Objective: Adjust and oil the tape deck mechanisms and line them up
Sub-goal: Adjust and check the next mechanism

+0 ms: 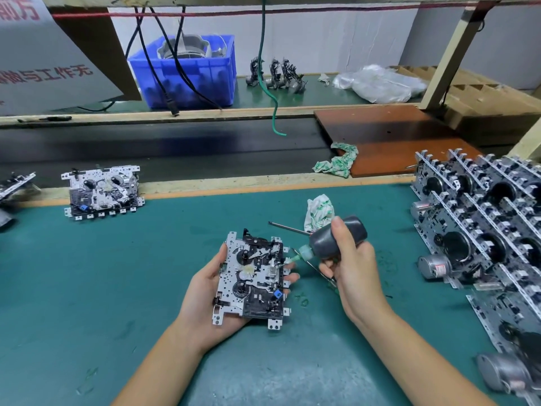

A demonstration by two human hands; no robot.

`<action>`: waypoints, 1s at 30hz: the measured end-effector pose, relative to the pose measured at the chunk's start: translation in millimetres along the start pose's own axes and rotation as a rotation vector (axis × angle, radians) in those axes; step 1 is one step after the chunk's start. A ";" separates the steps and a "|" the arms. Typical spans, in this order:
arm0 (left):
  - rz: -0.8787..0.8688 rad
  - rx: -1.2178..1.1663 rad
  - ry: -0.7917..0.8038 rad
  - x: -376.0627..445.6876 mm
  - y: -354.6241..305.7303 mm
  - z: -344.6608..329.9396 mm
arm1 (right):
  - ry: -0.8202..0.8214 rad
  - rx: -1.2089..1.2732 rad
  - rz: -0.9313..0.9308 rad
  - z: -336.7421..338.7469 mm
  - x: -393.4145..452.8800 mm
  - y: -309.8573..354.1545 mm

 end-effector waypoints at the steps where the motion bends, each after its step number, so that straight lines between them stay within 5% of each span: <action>1: 0.000 -0.001 0.007 -0.2 -0.2 -1.0 | -0.004 0.003 0.005 0.4 0.3 0.3; 30: -0.012 0.051 -0.067 1.4 -0.8 7.1 | 0.031 -0.011 0.086 2.0 0.8 9.1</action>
Point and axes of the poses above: each hand's wrist, its own x-axis towards the middle knuckle, its own z-axis out of the back of the hand, y = z × x, the point moved 6 cm from there along x, towards the middle knuckle, and after that the axes turned 8 degrees about -x, right-handed, at the moved point
